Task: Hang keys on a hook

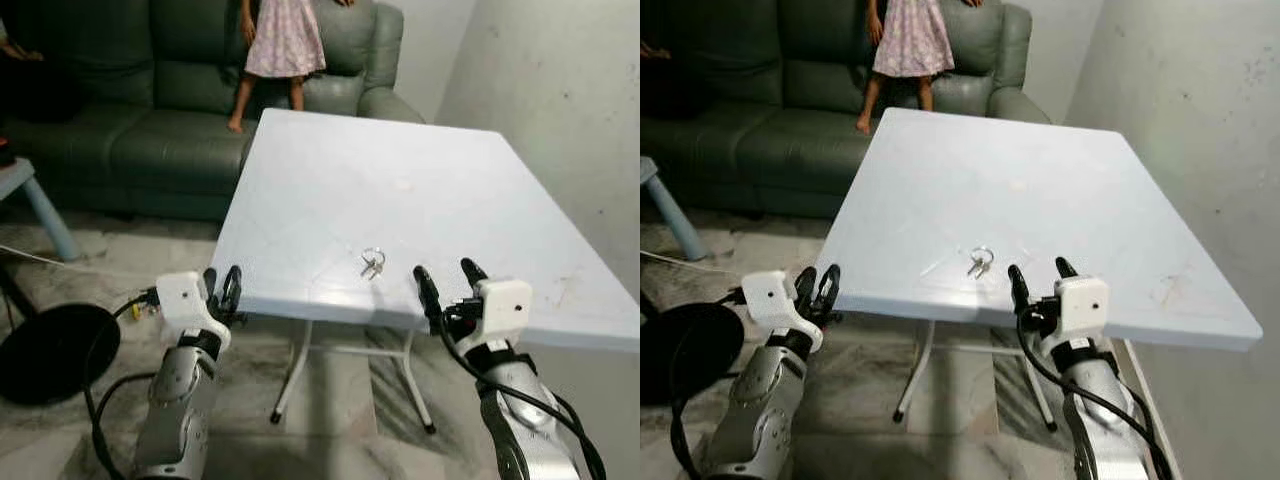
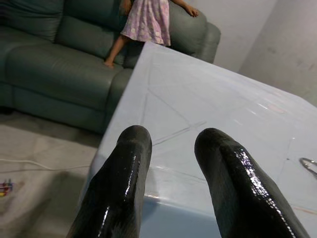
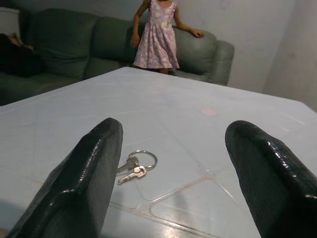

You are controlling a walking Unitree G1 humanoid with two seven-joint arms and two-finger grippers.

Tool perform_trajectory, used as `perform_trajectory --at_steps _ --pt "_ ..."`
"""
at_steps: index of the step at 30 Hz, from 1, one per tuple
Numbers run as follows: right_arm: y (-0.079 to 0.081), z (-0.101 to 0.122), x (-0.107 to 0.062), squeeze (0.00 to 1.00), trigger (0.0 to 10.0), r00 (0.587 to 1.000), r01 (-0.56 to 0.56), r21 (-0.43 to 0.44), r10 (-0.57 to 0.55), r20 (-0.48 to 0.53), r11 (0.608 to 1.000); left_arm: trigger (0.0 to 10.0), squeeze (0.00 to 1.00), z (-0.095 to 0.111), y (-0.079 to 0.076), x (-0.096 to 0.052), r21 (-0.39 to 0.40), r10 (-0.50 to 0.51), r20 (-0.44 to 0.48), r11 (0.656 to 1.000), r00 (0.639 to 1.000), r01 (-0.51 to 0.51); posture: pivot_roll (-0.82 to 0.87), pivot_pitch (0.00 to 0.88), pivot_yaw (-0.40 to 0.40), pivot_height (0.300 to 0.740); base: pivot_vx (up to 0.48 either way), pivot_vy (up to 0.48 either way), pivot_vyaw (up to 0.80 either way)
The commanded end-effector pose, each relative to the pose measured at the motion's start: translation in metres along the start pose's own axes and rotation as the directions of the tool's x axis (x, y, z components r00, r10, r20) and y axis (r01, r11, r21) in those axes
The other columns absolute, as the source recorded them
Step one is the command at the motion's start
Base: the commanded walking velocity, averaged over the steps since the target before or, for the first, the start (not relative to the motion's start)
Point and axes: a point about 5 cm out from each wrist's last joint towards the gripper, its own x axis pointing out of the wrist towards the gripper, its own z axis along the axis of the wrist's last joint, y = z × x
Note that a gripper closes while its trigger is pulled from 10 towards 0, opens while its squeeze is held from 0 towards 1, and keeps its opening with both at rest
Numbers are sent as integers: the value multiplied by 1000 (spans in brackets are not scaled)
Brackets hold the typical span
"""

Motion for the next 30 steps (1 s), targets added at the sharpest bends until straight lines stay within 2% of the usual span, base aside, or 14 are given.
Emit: perform_trajectory --at_steps 1,10,12,16,21,25,30 --pt "-6 2 -1 0 10000 1000 16 1 -16 0 1000 10000 0 -1 -4 2 1 -18 -7 1000 1000 18 140 0 -95 736 0 0 0" --pt "-6 -3 -1 0 10000 997 -68 -28 66 -46 997 10000 0 -7 -4 -1 72 -98 -52 992 994 102 136 5 -100 736 0 0 0" --pt "-12 -9 1 0 10000 996 -58 -50 54 -75 997 10000 0 -8 3 -1 81 -88 -74 992 993 94 138 10 -99 736 0 0 0" --pt "-13 -10 3 0 10000 996 -57 -45 54 -73 997 10000 0 -4 5 1 55 -55 -56 997 997 58 144 20 -94 736 0 0 0" --pt "-3 -2 8 0 10000 994 -100 -7 100 -37 995 10000 0 -5 -3 -2 37 -36 -53 999 998 38 150 25 -91 736 0 0 0" --pt "14 -1 10 0 10000 974 -223 -35 222 -38 974 10000 0 -7 -9 -5 50 -40 -59 998 997 43 159 31 -93 736 0 0 0" --pt "21 -6 12 0 10000 954 -293 -82 286 -84 953 10000 0 -7 -10 -5 79 -47 -70 995 996 52 165 32 -94 736 0 0 0"
